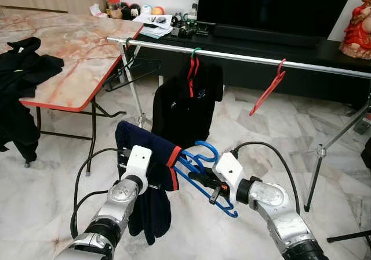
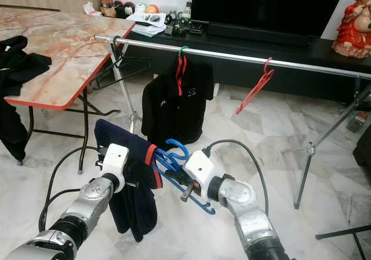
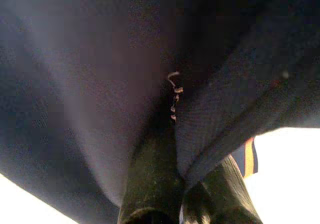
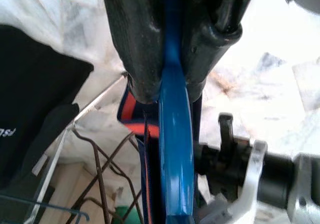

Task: Hang hanger

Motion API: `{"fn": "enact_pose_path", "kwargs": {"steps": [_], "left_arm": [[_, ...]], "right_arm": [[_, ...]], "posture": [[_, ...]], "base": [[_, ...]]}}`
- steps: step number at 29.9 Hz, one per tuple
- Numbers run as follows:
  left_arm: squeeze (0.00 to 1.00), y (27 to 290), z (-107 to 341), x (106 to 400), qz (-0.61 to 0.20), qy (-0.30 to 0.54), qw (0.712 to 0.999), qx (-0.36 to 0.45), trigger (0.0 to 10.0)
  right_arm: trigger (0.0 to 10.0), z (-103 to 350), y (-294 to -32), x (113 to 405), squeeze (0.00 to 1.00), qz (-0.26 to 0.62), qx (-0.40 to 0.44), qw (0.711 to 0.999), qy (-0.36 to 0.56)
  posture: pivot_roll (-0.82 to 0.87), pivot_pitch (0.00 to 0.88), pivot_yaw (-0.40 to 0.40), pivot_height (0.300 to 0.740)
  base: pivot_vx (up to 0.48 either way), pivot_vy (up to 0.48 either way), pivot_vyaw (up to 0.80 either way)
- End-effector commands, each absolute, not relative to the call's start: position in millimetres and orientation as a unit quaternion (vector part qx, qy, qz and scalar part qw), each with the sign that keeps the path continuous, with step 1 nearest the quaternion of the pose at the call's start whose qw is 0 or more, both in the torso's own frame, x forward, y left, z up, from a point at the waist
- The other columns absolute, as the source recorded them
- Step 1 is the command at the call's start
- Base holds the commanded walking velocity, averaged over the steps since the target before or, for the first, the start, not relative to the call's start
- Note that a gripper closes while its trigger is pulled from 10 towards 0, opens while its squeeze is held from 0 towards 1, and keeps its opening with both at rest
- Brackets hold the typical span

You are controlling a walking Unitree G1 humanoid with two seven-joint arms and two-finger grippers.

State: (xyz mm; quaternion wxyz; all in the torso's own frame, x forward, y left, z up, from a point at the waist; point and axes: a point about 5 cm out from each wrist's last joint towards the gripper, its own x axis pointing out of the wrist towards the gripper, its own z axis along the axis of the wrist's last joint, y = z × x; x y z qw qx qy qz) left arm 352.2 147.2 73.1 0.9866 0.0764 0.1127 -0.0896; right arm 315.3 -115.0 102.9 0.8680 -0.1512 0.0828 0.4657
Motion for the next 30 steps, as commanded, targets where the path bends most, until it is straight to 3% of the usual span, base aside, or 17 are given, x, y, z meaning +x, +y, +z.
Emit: {"fn": "enact_pose_path", "kwargs": {"steps": [1,13,14,18,20,30], "left_arm": [[0.0,154,68,349,-0.077,0.12,0.987,0.079,0.0],[0.0,166,60,344,-0.051,0.142,0.985,0.088,0.0],[0.0,169,59,344,-0.042,0.146,0.984,0.089,0.0],[0.0,171,58,343,-0.035,0.148,0.984,0.094,0.0],[0.0,179,58,343,-0.013,0.155,0.983,0.099,0.0],[0.0,193,59,342,0.038,0.152,0.984,0.09,0.0]], "right_arm": [[0.0,98,-124,312,0.0,0.466,-0.173,0.862,0.095],[0.0,54,-173,293,0.0,0.448,-0.256,0.83,0.213],[0.0,39,-179,282,0.0,0.46,-0.267,0.81,0.246],[0.0,26,-183,270,0.0,0.48,-0.27,0.787,0.278],[0.0,9,-191,253,0.0,0.498,-0.262,0.762,0.321],[0.0,-20,-202,231,0.0,0.462,-0.204,0.776,0.378]], "posture": [[0.0,0.055,-0.064,0.74],[0.0,0.05,-0.065,0.74],[0.0,0.048,-0.064,0.74],[0.0,0.045,-0.062,0.74],[0.0,0.039,-0.061,0.74],[0.0,0.026,-0.06,0.74]], "base": [[0.0,0.0,0.0],[0.0,0.0,0.0],[0.0,0.0,0.0],[0.0,0.0,0.0],[0.0,0.0,0.0],[0.0,0.0,0.0]]}}
